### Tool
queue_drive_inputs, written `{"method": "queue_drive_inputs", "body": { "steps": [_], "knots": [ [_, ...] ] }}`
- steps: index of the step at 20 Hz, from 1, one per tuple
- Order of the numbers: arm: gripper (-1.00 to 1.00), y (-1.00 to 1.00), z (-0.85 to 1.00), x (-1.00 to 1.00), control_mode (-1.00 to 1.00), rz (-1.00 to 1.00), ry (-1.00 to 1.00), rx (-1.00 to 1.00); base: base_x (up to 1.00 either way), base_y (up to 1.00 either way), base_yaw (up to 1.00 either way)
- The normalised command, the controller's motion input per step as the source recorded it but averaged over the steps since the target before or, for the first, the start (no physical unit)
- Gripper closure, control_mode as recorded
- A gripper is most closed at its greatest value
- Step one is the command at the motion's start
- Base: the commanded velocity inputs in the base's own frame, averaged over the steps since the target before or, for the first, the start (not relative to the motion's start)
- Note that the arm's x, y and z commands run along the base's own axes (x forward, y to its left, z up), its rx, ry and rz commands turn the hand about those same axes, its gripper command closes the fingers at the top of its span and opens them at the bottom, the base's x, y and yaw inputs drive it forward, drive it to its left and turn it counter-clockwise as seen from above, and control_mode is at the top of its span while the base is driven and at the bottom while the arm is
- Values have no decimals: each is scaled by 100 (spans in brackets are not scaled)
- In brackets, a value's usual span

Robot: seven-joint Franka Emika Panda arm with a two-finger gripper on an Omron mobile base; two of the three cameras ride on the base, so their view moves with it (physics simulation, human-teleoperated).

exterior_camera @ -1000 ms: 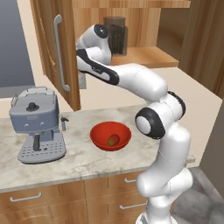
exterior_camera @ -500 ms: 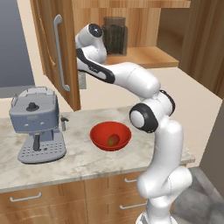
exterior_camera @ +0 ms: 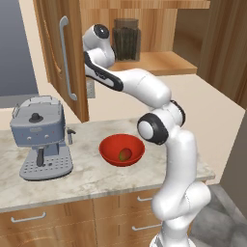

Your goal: Open the cabinet. Pick the apple and mango from the cabinet and place them into the bowl. Then close the cabinet.

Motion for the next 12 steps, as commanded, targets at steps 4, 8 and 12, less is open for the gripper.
{"method": "queue_drive_inputs", "body": {
  "steps": [4,8,12],
  "knots": [
    [100,-8,-21,-3,-100,0,0,-3,0,0,0],
    [100,-38,-89,-16,-100,0,-29,-7,0,0,0],
    [100,-21,-46,-15,-100,0,-26,-3,0,0,0]
  ]
}}
